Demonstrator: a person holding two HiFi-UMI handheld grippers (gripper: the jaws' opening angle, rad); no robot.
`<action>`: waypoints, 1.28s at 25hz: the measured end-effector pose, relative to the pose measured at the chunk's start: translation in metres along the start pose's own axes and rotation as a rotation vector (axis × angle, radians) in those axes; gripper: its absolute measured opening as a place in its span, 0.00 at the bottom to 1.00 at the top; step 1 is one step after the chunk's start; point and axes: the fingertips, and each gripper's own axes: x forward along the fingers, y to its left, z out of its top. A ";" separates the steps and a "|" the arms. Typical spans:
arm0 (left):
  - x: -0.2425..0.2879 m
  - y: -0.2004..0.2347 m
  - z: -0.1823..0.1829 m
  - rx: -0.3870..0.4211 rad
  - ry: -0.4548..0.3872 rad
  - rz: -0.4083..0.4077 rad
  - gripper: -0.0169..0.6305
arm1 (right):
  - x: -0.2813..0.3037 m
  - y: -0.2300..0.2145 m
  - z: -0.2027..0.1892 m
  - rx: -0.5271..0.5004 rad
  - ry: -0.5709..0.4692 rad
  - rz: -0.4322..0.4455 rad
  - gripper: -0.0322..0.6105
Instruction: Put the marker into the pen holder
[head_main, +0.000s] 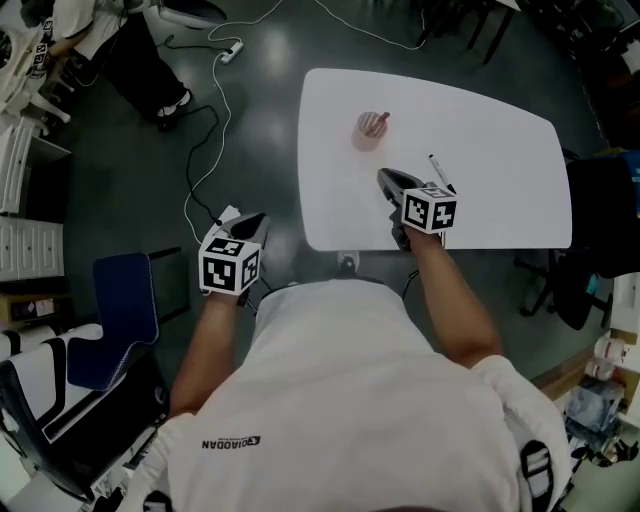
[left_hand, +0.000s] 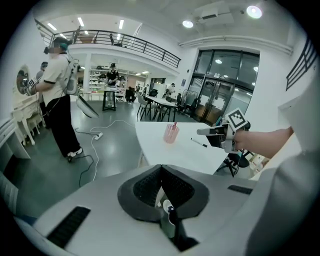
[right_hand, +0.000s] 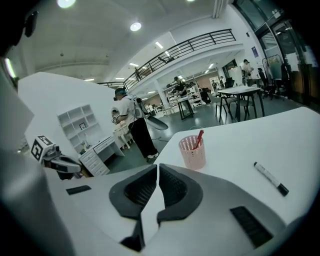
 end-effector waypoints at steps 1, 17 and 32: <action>-0.002 0.001 -0.003 0.011 0.004 -0.005 0.07 | -0.008 0.010 -0.010 0.001 0.003 0.003 0.09; 0.026 -0.069 -0.010 0.174 0.048 -0.197 0.07 | -0.114 0.014 -0.108 -0.010 0.040 -0.169 0.08; 0.114 -0.162 0.027 0.108 0.108 -0.228 0.07 | -0.151 -0.119 -0.093 -0.056 0.062 -0.199 0.08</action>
